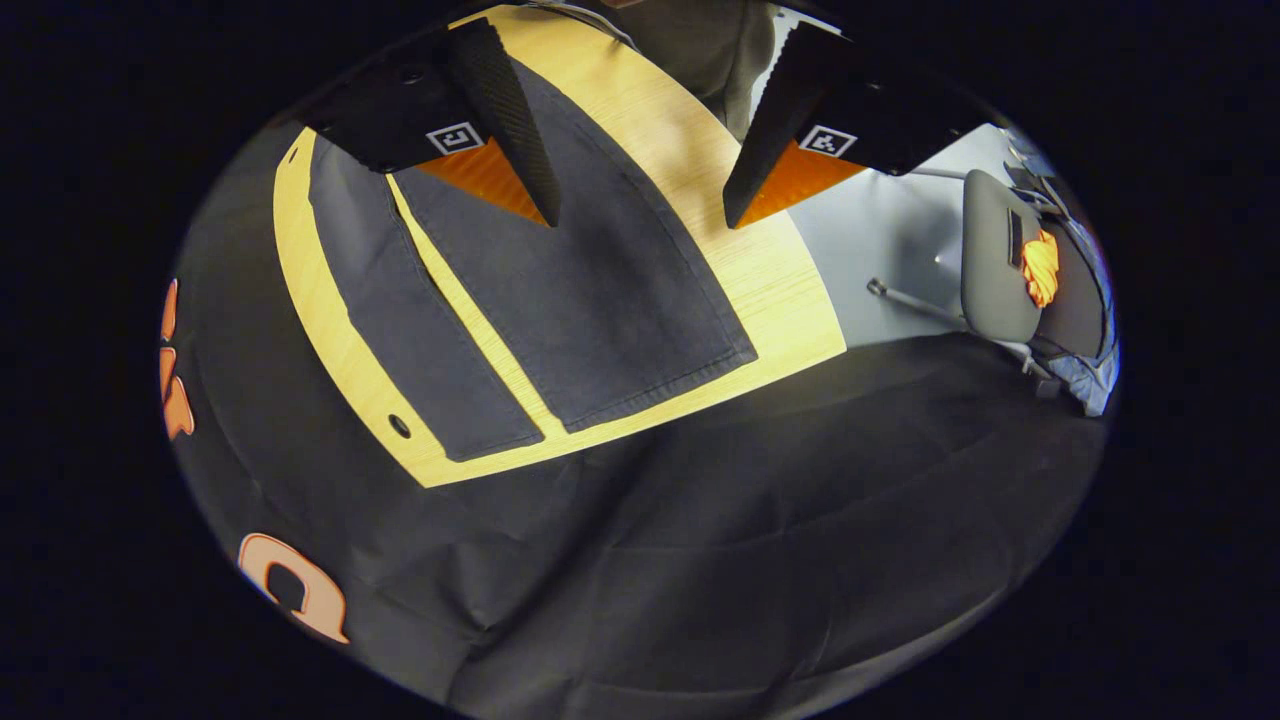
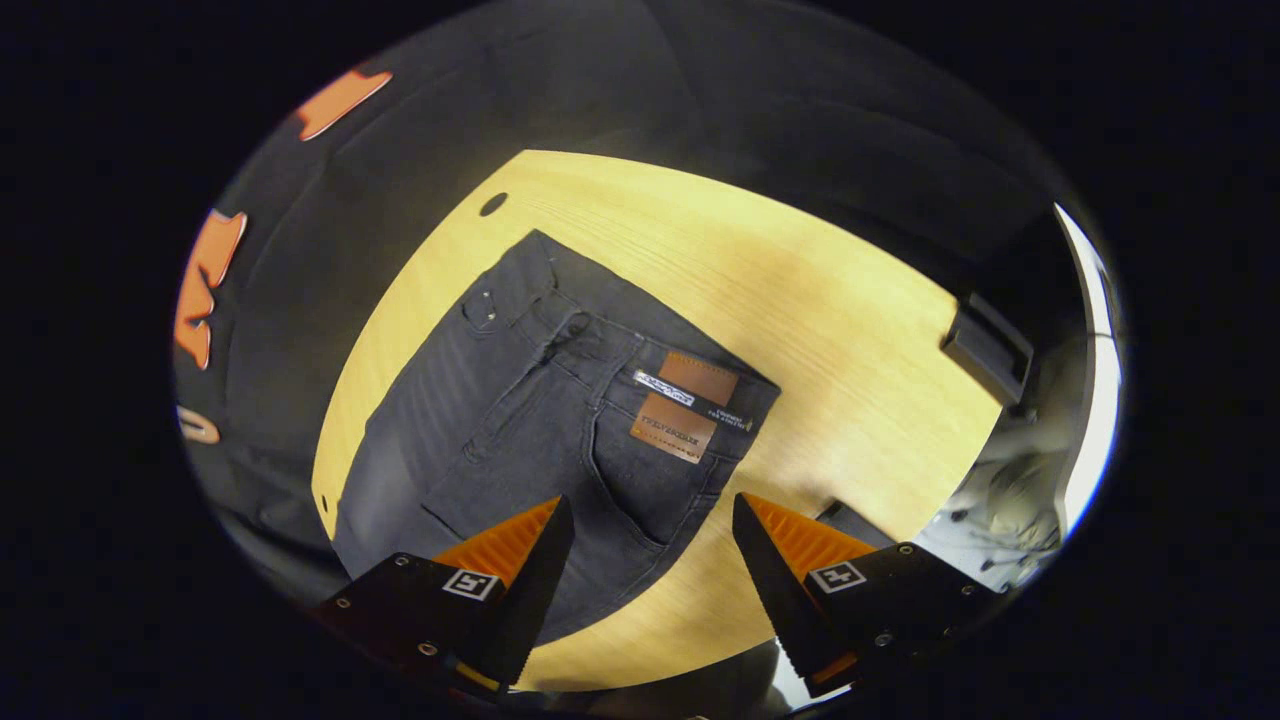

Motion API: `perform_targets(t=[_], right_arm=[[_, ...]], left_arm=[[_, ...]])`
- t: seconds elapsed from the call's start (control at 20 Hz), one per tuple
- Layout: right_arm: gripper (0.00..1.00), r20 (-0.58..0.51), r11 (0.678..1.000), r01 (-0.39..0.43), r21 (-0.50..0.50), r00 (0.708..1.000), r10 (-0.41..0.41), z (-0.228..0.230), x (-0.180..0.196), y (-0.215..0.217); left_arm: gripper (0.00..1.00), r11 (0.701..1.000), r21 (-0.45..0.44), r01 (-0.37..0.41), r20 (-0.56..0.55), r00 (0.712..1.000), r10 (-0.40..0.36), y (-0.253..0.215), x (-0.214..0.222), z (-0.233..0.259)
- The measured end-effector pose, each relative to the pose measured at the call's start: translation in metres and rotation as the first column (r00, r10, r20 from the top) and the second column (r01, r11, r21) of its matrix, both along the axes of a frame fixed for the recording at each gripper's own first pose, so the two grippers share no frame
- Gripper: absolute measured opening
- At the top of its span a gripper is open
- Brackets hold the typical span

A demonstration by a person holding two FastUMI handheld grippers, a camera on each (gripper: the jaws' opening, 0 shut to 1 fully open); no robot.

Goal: Grasp the waist and the cuffs of the jeans and fold them to make the two legs overlap; first hold the waist and fold one-third of the jeans toward the cuffs, then hold the cuffs and fold the remaining one-third in the same direction to finish folding.

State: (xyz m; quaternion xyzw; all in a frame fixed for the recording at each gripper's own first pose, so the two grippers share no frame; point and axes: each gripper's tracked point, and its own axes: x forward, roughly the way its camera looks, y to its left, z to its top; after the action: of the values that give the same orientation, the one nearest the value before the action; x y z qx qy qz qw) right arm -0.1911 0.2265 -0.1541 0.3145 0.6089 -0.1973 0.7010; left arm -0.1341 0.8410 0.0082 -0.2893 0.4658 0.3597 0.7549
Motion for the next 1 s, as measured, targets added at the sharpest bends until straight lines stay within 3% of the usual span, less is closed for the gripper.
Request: perform_targets(t=[0.45,0.85,1.0], right_arm=[[0.97,-0.092,0.997,0.067,-0.027,0.993,-0.069,-0.027,0.008,-0.014],[0.95,-0.202,0.992,0.017,-0.129,0.978,-0.043,-0.039,0.008,-0.016],[0.94,-0.233,0.986,0.018,-0.166,0.971,-0.057,-0.041,0.008,-0.017]], left_arm=[[0.98,0.982,-0.141,-0.13,-0.161,0.981,0.107,0.021,0.002,-0.03],[0.98,0.967,-0.13,-0.22,-0.324,0.931,0.169,0.045,0.014,-0.067],[0.98,0.977,-0.1,-0.189,-0.315,0.937,0.149,0.05,0.025,-0.068]])
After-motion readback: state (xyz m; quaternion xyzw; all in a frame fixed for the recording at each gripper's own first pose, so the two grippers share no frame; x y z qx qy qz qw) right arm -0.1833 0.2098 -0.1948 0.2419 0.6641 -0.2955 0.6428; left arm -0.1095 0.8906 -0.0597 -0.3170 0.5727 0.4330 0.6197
